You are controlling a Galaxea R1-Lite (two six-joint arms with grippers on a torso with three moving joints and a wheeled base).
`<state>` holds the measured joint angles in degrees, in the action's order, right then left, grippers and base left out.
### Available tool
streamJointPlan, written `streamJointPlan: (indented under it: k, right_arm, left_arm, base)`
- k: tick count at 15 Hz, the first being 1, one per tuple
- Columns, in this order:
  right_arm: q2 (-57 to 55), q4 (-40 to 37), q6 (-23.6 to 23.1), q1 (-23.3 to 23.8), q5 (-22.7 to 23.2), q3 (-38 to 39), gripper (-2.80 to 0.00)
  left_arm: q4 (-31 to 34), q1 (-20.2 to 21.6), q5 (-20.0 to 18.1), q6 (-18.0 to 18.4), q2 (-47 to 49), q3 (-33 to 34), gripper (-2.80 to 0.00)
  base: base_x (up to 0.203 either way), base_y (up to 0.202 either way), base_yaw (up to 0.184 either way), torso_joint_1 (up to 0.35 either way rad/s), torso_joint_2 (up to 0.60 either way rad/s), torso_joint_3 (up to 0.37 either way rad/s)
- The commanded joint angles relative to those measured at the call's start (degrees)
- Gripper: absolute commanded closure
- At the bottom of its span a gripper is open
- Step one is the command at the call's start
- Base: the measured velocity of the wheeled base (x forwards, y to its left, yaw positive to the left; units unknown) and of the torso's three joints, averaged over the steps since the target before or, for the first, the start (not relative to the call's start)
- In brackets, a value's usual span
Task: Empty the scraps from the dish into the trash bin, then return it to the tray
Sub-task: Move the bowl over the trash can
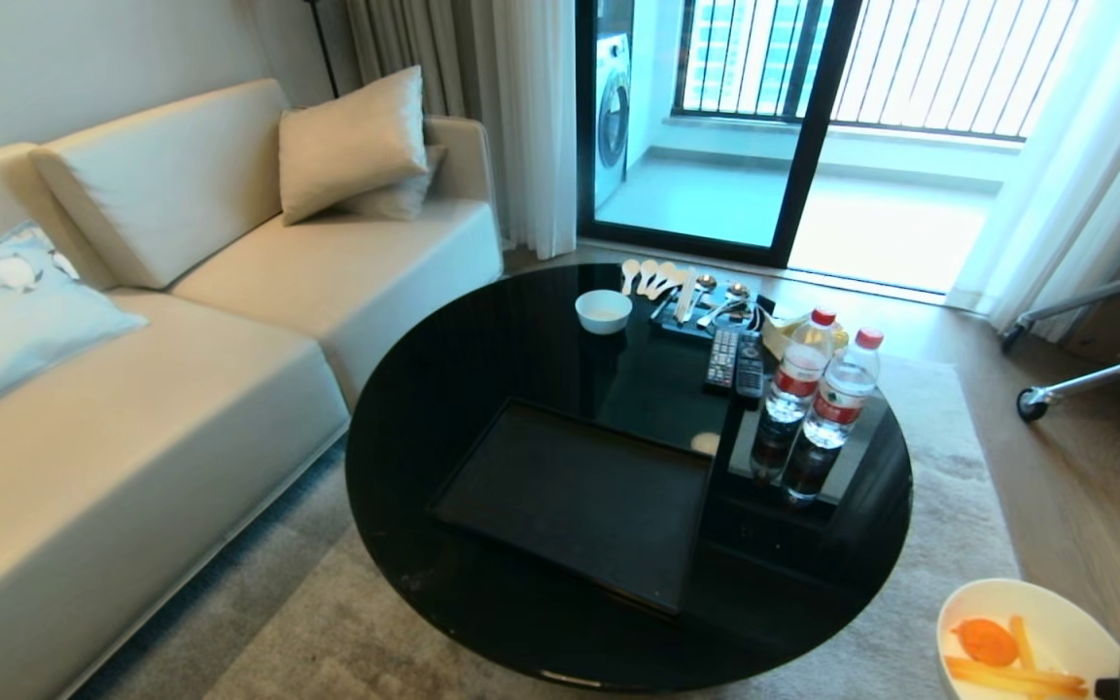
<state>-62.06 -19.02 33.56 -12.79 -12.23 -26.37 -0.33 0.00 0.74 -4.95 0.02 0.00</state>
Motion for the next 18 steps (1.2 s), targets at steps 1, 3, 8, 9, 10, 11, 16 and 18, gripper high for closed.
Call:
streamJointPlan:
  k: [1, 3, 8, 9, 10, 11, 16, 18]
  right_arm:
    - [-0.43, -0.13, 0.19, -0.04, -0.25, -0.08, 0.00]
    - [-0.52, 0.03, 0.19, -0.04, -0.25, -0.09, 0.00]
    - [-0.78, 0.03, 0.19, -0.03, -0.08, 0.00, 0.00]
    - [-0.80, 0.12, 0.19, -0.04, -0.08, -0.09, 0.00]
    - [-0.87, 0.12, 0.19, -0.04, -0.08, -0.09, 0.00]
    - [-0.96, 0.12, 0.19, 0.04, -0.08, -0.13, 0.00]
    - [-1.04, 0.12, 0.10, 0.04, -0.25, -0.53, 0.00]
    - [-0.78, 0.12, 0.10, -0.04, -0.33, -0.71, 0.00]
  left_arm:
    - [-0.02, 0.00, 0.05, -0.06, -0.02, 0.00, 0.00]
    - [-0.02, 0.00, 0.05, -0.06, -0.02, 0.00, 0.00]
    - [-0.02, 0.00, 0.05, -0.06, -0.02, 0.00, 0.00]
    - [-0.02, 0.00, 0.05, -0.06, -0.02, 0.00, 0.00]
    - [-0.02, 0.00, 0.05, -0.06, -0.02, 0.00, 0.00]
    - [-0.02, 0.00, 0.05, -0.06, -0.02, 0.00, 0.00]
    - [-0.02, 0.00, 0.05, -0.06, -0.02, 0.00, 0.00]
    - [-0.02, 0.00, 0.05, -0.06, -0.02, 0.00, 0.00]
  base:
    - [-0.189, 0.000, 0.000, -0.002, 0.00, 0.002]
    - [-0.186, 0.000, -0.002, 0.004, 0.00, 0.005]
    - [-0.179, 0.000, -0.001, 0.000, 0.00, 0.004]
    - [-0.080, 0.000, -0.002, -0.014, 0.00, 0.002]
    - [0.000, 0.000, 0.000, 0.000, 0.00, 0.000]
    - [0.000, 0.000, 0.000, 0.000, 0.00, 0.000]
    - [0.000, 0.000, 0.000, 0.000, 0.00, 0.000]
    - [0.000, 0.000, 0.000, 0.000, 0.00, 0.000]
